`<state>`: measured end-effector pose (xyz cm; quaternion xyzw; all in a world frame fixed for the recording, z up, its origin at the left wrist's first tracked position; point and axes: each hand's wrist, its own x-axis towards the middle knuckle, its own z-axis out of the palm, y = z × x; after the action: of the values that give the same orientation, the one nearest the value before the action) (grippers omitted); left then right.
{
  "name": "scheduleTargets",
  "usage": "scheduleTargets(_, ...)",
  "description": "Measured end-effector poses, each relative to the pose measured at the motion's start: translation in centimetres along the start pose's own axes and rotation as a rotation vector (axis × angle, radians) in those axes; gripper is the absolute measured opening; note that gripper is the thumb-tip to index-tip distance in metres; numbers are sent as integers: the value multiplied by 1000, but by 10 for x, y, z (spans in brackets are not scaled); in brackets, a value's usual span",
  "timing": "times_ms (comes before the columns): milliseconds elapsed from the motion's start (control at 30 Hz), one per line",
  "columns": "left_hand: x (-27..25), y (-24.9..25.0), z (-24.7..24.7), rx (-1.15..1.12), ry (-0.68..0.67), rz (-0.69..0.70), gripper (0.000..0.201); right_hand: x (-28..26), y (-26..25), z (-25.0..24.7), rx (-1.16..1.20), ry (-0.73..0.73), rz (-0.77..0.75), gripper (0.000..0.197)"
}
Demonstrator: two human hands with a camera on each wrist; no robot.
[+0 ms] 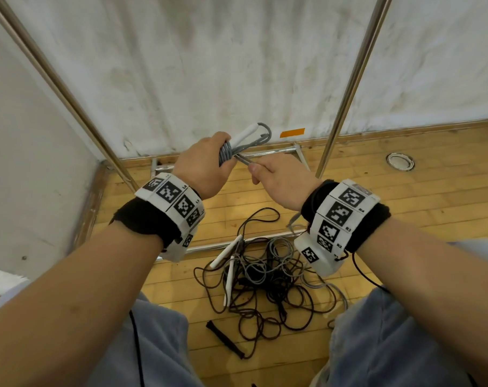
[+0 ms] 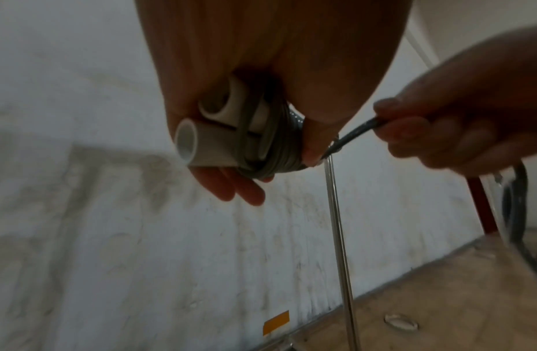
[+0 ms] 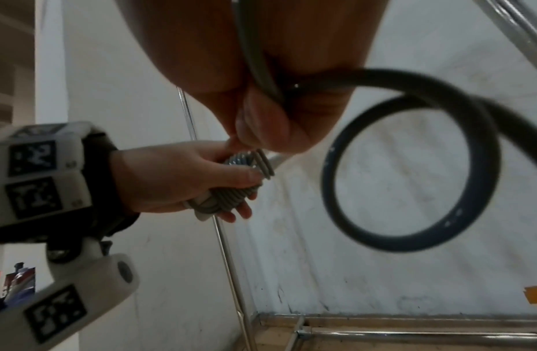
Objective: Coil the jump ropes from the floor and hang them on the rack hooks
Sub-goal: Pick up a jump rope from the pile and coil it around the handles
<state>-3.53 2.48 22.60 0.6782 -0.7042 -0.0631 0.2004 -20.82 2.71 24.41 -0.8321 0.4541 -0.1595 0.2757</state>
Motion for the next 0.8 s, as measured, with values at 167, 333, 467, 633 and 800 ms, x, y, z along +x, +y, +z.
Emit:
scheduleTargets(167,-1,3,14,79,-69,-1,30,-7,-4,-1,-149,-35,-65,32)
scheduleTargets(333,-4,4,19,116,-132,26,26,-7,2,-9,-162,-3,-61,30)
scheduleTargets(467,-10,10,22,148,-174,46,26,-4,6,-8,-176,84,-76,33)
scheduleTargets(633,-14,19,19,182,-155,85,39,0,13,-11,-185,208,-82,32)
scheduleTargets(800,-22,27,23,234,-146,125,36,0,17,-9,-229,204,-72,40)
